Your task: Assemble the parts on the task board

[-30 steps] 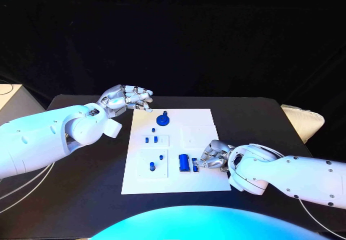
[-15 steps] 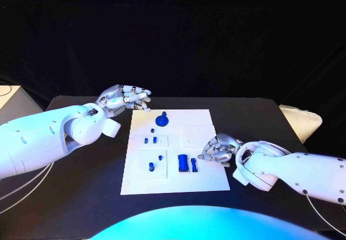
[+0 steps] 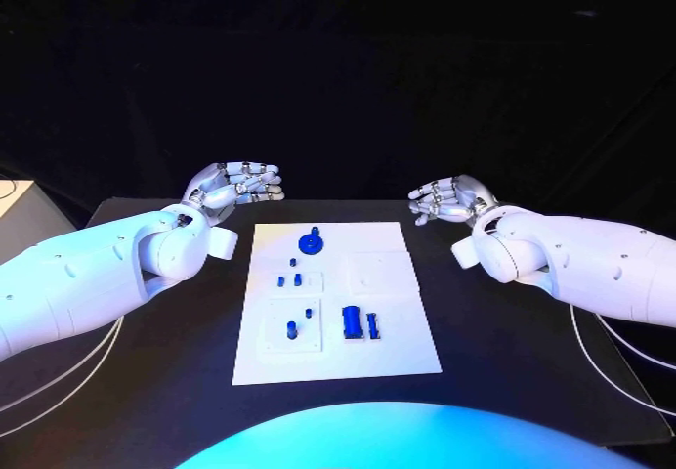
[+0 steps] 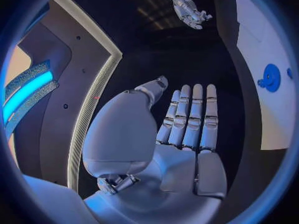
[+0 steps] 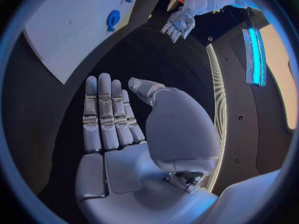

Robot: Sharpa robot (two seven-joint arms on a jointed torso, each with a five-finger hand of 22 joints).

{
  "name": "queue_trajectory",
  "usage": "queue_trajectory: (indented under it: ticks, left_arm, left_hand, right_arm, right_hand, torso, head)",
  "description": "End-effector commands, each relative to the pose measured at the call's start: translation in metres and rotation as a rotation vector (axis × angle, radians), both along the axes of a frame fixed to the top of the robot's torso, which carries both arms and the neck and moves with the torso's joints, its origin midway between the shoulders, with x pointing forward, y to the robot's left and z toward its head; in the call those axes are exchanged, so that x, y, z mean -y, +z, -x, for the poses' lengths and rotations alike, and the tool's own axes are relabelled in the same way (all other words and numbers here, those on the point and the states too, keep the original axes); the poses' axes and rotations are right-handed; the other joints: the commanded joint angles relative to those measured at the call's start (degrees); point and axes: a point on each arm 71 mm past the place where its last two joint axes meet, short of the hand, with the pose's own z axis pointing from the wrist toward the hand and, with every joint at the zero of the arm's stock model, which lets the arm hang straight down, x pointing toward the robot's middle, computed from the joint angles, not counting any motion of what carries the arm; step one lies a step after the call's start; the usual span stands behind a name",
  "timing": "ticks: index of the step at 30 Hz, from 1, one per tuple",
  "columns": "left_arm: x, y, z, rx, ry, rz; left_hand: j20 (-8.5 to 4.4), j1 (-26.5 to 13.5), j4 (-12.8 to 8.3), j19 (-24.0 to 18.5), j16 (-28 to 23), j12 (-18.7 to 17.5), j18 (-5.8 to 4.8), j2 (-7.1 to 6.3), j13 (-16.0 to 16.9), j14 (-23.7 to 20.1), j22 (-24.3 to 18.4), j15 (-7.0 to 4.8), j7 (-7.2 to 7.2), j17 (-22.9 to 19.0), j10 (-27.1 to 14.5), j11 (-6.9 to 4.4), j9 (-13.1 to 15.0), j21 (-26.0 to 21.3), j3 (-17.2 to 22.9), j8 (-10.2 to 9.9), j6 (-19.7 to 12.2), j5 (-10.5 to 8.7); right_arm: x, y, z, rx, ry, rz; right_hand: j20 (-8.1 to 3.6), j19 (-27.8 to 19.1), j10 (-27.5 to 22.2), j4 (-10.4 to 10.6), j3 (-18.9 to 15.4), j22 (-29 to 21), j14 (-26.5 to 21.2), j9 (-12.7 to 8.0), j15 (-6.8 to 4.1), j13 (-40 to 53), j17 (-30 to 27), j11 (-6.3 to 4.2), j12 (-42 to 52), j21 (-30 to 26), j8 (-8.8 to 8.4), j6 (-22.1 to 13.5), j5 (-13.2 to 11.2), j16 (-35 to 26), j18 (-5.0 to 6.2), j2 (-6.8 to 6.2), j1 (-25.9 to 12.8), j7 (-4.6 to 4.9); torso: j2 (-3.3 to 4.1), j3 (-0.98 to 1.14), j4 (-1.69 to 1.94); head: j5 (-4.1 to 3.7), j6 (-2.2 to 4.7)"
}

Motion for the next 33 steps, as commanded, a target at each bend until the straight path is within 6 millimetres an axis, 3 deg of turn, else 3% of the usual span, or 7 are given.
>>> queue_trajectory:
  ticks: [1, 6, 7, 13, 14, 15, 33]
  left_arm:
    - [-0.007, 0.0, -0.007, 0.054, 0.126, 0.024]
    - [-0.007, -0.004, -0.011, 0.054, 0.145, 0.02]
    - [-0.004, -0.005, -0.009, 0.021, 0.084, -0.001]
    - [0.002, -0.005, -0.005, 0.022, 0.105, -0.005]
    - [0.004, -0.004, -0.004, 0.022, 0.111, -0.006]
    - [0.006, -0.004, -0.002, 0.023, 0.118, -0.008]
    - [0.059, 0.016, 0.05, 0.018, 0.315, -0.057]
  left_hand:
    - [0.77, -0.4, -0.2, -2.3, -2.9, -1.3, 0.27, -0.45, -0.6, -1.8, -1.5, 0.86, -0.26, -1.8, -1.0, 0.7, -0.4, -1.0, 0.5, -0.5, -0.5, -0.19]
    - [0.99, -0.5, -0.5, -3.3, -4.4, -1.9, 0.28, -0.28, -0.6, -2.4, -2.3, 1.18, -0.52, -2.9, -1.0, 0.89, -0.5, -0.9, 0.8, -0.7, -0.3, -0.18]
    - [-15.39, -23.6, -5.1, -50.2, -15.6, -6.3, -9.68, 9.8, -4.2, -51.2, -16.7, -8.11, -10.56, -24.8, -18.9, -9.66, -11.9, -4.4, -26.9, -13.6, -49.6, -3.04]
    - [-15.39, -34.5, -5.1, -50.2, -15.6, -6.3, -9.68, 9.8, -4.2, -51.2, -16.7, -8.11, -10.56, -24.8, -61.2, -9.66, -11.9, -4.4, -26.9, -13.6, -49.6, -3.04]
    - [-15.39, -36.7, -5.1, -50.2, -15.6, -6.3, -9.68, 9.8, -4.2, -51.2, -16.7, -8.11, -10.56, -24.8, -61.2, -9.66, -11.9, -4.4, -26.9, -13.6, -49.6, -3.04]
    - [-15.39, -78.2, -5.1, -50.2, -15.6, -6.3, -9.68, 9.8, -4.2, -51.2, -16.7, -8.11, -10.56, -24.8, -61.2, -9.66, -11.9, -4.4, -26.9, -13.6, -49.6, -3.04]
    - [-15.39, -78.2, -5.1, -50.2, -15.6, -6.3, -9.68, 9.8, -4.2, -51.2, -16.7, -8.11, -10.56, -24.8, -61.2, -9.66, -11.9, -4.4, -26.9, -13.6, -49.6, -3.04]
  right_arm:
    - [0.002, 0.007, -0.012, 0.061, 0.003, -0.195]
    - [-0.002, 0.01, -0.02, 0.085, 0.016, -0.218]
    - [0.003, 0.005, -0.018, 0.049, -0.031, -0.108]
    - [-0.007, 0.008, -0.012, 0.062, -0.045, -0.146]
    - [-0.01, 0.008, -0.01, 0.066, -0.05, -0.157]
    - [-0.013, 0.009, -0.008, 0.07, -0.055, -0.169]
    - [-0.074, 0.043, 0.047, 0.125, -0.176, -0.397]
  right_hand:
    - [2.79, -4.8, 0.2, -0.5, 0.4, -6.8, -3.3, -0.8, 2.08, -9.0, -4.4, 1.21, -5.2, -0.6, -1.37, -0.2, -1.5, -7.9, 0.81, -0.44, -1.0, 0.78]
    - [3.69, -5.7, 1.0, -1.1, -1.0, -13.9, -2.8, -1.6, 2.73, -16.6, -8.2, 1.81, -7.4, -0.5, -2.95, 0.0, -3.3, -12.9, 0.84, 0.32, -1.0, 0.9]
    - [-10.43, -55.7, -17.3, -2.9, -36.0, -38.5, -20.2, -23.7, -4.39, -28.4, -33.2, -7.23, -13.2, -4.0, -15.69, -49.9, -8.3, -26.2, -9.76, 11.64, -22.5, -11.03]
    - [-10.43, -55.7, -59.7, -2.9, -36.0, -38.5, -60.5, -23.7, -4.39, -28.4, -33.2, -7.23, -13.2, -4.0, -15.69, -49.9, -8.3, -26.2, -9.76, 11.64, -32.7, -11.03]
    - [-10.43, -55.7, -59.7, -2.9, -36.0, -38.5, -60.5, -23.7, -4.39, -28.4, -33.2, -7.23, -13.2, -4.0, -15.69, -49.9, -8.3, -26.2, -9.76, 11.64, -72.8, -11.03]
    - [-10.43, -55.7, -59.7, -2.9, -36.0, -38.5, -60.5, -23.7, -4.39, -28.4, -33.2, -7.23, -13.2, -4.0, -15.69, -49.9, -8.3, -26.2, -9.76, 11.64, -72.8, -11.03]
    - [-10.43, -55.7, -59.7, -2.9, -36.0, -38.5, -60.5, -23.7, -4.39, -28.4, -33.2, -7.23, -13.2, -4.0, -15.69, -49.9, -8.3, -26.2, -9.76, 11.64, -72.8, -11.03]
  torso:
    - [-0.78, 0.3, 0.22]
    - [-0.87, 0.71, 0.2]
    - [-0.64, 0.33, 0.18]
    - [-0.37, 0.63, 0.1]
    - [-0.29, 0.72, 0.08]
    - [-0.2, 0.82, 0.06]
    - [2.19, 3.49, -0.62]
  head:
    - [0.32, -0.01]
    - [0.45, 0.71]
    - [0.32, 0.12]
    - [0.43, 1.54]
    - [0.47, 1.97]
    - [0.51, 2.45]
    - [1.51, 15.08]
